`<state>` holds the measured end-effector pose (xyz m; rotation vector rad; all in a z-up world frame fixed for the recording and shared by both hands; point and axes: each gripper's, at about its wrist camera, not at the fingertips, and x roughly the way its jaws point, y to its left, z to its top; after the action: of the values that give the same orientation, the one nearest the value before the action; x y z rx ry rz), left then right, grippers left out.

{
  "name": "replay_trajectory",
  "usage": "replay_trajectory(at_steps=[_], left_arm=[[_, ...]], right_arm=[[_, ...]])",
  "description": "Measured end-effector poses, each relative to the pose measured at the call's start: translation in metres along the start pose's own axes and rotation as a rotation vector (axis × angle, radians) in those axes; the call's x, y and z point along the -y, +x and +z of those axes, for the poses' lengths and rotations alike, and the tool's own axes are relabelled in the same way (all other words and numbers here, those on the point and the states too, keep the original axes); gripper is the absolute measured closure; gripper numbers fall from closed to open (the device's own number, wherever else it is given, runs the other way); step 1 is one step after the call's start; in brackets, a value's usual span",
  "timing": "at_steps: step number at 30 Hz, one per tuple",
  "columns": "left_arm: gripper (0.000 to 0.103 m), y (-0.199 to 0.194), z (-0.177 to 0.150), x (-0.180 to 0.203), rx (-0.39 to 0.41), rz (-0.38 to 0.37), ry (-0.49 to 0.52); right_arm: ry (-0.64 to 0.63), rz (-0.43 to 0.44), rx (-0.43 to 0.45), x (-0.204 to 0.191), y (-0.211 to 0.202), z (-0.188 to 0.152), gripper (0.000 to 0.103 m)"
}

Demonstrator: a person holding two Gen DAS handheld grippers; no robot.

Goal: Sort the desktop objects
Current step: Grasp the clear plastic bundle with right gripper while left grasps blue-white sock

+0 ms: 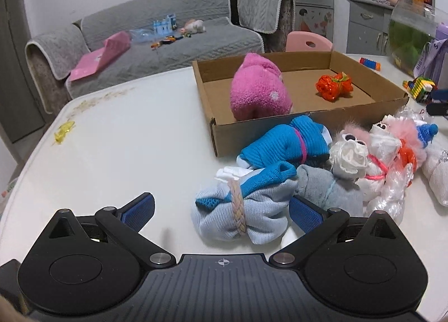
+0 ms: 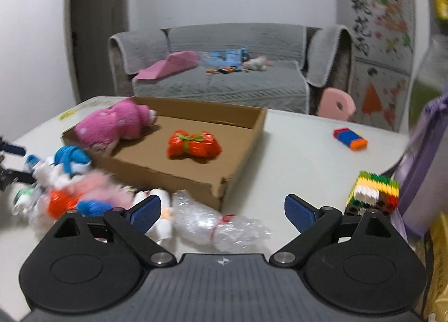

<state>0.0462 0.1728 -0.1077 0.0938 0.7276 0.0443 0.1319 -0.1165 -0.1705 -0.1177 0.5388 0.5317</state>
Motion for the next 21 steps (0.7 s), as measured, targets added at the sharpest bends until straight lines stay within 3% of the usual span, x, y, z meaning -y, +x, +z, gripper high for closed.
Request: replay_trajectory(at_steps=[13, 16, 19, 21], left_arm=[[0.0, 0.015, 0.002, -0.002, -0.024, 0.038, -0.043], [0.0, 0.019, 0.001, 0.0, -0.029, 0.04, -0.038], [0.004, 0.021, -0.003, 0.004, -0.043, 0.044, -0.018], [0.018, 0.018, -0.004, 0.005, -0.036, 0.039, -0.017]], right_arm=[[-0.01, -0.042, -0.094, -0.007, 0.047, -0.013, 0.009], [0.019, -0.019, -0.104, 0.001, 0.039, -0.019, 0.021], [0.035, -0.002, -0.116, 0.0, 0.033, -0.023, 0.039], [0.024, 0.005, -0.121, -0.004, 0.031, -0.023, 0.047]])
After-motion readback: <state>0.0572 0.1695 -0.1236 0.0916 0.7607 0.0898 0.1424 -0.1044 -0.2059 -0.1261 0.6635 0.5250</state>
